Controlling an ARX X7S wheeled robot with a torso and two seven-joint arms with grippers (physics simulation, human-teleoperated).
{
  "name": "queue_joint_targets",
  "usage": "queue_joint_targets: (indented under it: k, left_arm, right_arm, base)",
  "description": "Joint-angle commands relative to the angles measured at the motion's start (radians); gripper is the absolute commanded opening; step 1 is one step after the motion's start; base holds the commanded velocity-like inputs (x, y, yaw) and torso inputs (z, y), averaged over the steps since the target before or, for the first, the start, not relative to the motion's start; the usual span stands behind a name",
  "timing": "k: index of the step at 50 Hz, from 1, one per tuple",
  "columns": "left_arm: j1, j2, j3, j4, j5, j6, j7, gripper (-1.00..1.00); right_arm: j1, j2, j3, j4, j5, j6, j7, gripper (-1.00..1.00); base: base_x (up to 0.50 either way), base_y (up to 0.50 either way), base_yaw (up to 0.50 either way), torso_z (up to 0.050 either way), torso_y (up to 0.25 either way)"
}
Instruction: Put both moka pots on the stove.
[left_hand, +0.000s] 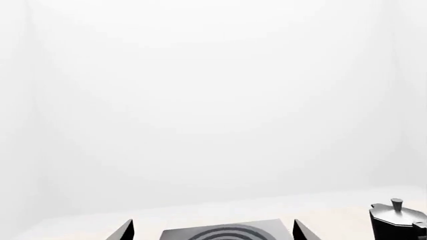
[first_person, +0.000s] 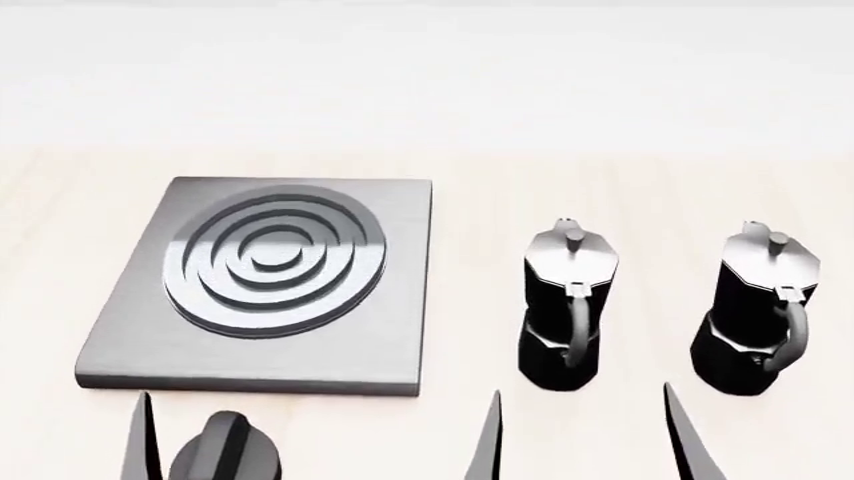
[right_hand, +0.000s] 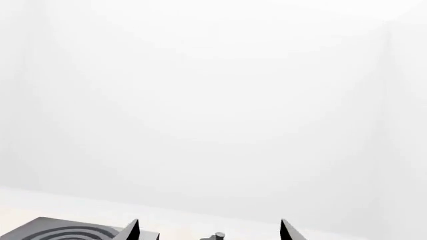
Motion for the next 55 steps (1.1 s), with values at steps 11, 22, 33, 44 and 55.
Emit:
queue_joint_targets:
  k: [11,22,33,44,55]
  left_arm:
    - [-0.007,-0.013,0.013,-0.009,-0.007,0.000,-0.012,1.00]
    - [-0.009,-0.021,0.018,-0.010,-0.010,0.001,-0.019,1.00]
    - [-0.011,-0.033,0.030,-0.014,-0.016,0.005,-0.032,1.00]
    - [-0.012,-0.044,0.036,-0.013,-0.022,0.005,-0.044,1.00]
    - [-0.018,-0.052,0.046,-0.014,-0.026,0.002,-0.054,1.00]
  right_arm:
    - [0.004,0.011,-0.011,0.005,0.005,0.007,0.014,1.00]
    - [0.005,0.018,-0.014,0.006,0.011,0.004,0.019,1.00]
    - [0.006,0.023,-0.016,0.006,0.015,0.004,0.028,1.00]
    - [0.008,0.031,-0.024,0.007,0.018,0.001,0.036,1.00]
    - [0.011,0.041,-0.026,0.013,0.027,-0.001,0.048,1.00]
  base:
    - [0.03,0.00,0.00,0.000,0.000]
    - [0.00,0.02,0.00,0.000,0.000]
    - [0.00,0.04,0.00,0.000,0.000]
    - [0.00,0.12,0.00,0.000,0.000]
    - [0.00,0.12,0.00,0.000,0.000]
